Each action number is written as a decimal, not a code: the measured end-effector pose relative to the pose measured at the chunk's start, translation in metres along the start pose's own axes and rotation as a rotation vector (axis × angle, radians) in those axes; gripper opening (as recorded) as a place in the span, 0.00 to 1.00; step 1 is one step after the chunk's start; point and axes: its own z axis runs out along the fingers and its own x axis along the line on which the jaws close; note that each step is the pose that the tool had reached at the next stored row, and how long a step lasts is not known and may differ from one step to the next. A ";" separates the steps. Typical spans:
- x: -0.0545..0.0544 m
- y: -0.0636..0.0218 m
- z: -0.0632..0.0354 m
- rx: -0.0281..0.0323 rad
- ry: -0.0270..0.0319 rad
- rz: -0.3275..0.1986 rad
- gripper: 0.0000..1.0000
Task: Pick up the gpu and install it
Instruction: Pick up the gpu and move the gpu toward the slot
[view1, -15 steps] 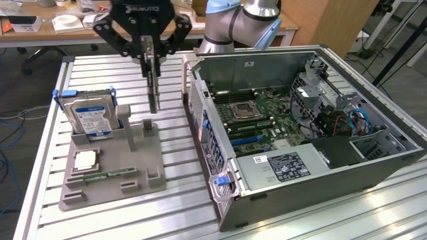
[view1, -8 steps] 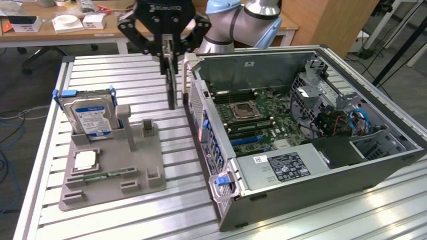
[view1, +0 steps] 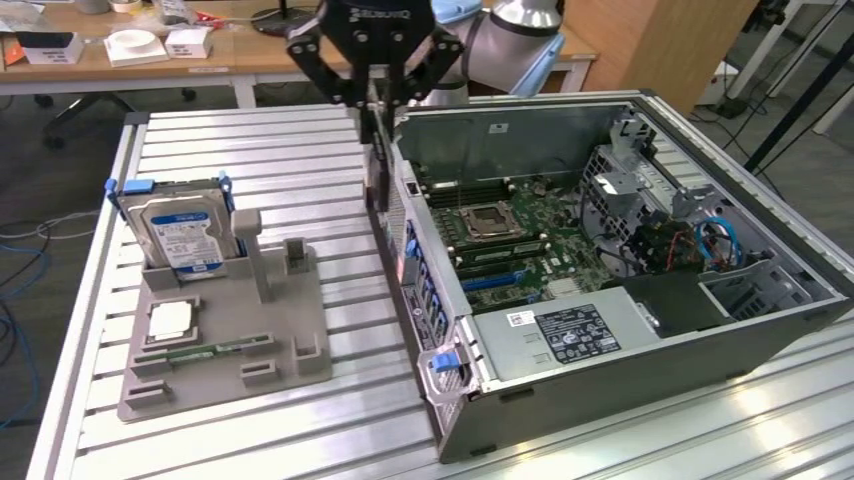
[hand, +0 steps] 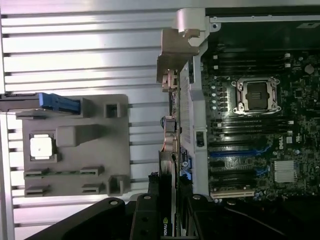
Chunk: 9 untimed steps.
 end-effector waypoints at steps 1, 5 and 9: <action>-0.004 0.0008 0.0002 -0.0001 -0.0001 0.000 0.26; -0.021 0.0039 0.0007 0.0000 -0.0001 0.000 0.26; -0.038 0.0069 0.0013 -0.0001 0.0000 0.000 0.26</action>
